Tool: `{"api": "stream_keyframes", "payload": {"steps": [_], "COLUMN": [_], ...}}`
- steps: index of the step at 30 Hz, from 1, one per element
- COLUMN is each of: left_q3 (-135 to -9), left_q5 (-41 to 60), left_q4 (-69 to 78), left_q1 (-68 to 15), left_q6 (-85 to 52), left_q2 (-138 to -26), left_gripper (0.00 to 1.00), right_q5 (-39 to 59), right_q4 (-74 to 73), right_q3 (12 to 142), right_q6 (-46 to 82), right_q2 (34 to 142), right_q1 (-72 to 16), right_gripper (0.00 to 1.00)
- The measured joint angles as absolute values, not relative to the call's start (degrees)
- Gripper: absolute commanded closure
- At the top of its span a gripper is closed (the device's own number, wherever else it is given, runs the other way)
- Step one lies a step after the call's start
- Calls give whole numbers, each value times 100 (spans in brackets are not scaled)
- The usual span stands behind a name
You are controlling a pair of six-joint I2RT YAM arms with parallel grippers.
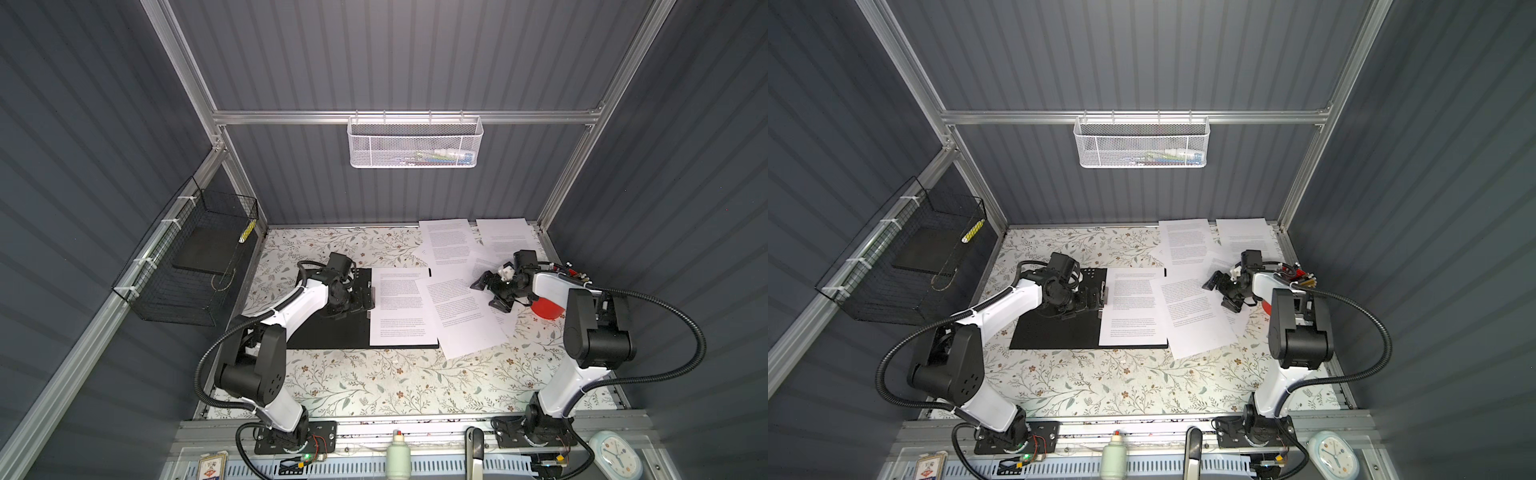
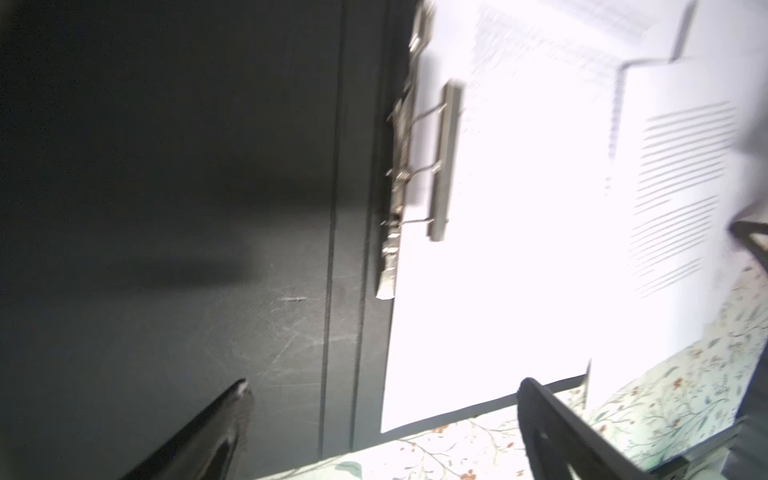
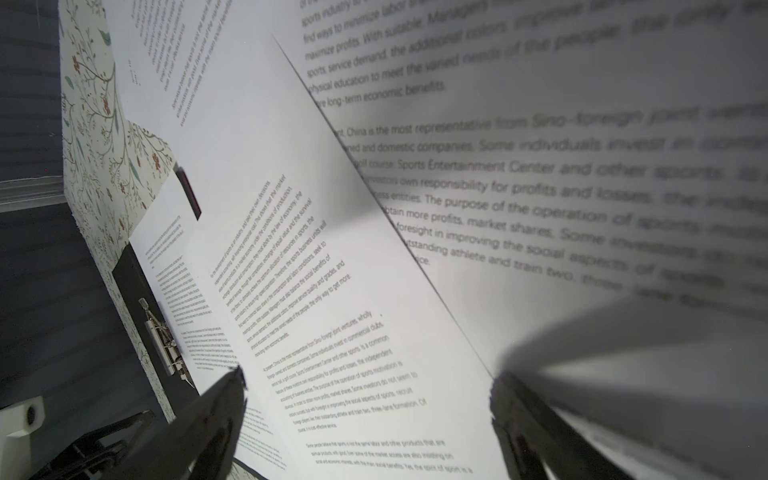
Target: Put the files into the folder
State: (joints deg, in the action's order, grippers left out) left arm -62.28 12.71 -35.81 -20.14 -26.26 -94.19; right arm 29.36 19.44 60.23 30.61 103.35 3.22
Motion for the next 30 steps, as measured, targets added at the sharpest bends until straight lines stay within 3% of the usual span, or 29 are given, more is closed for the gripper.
{"api": "stream_keyframes", "payload": {"steps": [13, 30], "left_q3": [-5664, -5527], "left_q5": [1625, 1896], "left_q4": [-3100, -2231], "left_q1": [-2018, -2569], "left_q6": [-2547, -2794], "left_q2": [-9612, -9653], "left_gripper": [0, 0], "right_q5": [3409, 4346], "right_q4": [1776, 628], "right_q3": [5719, 5605], "right_q6": [3153, 4169], "right_q2": [10189, 10558], "right_q1": [233, -753], "right_gripper": [8, 10]}}
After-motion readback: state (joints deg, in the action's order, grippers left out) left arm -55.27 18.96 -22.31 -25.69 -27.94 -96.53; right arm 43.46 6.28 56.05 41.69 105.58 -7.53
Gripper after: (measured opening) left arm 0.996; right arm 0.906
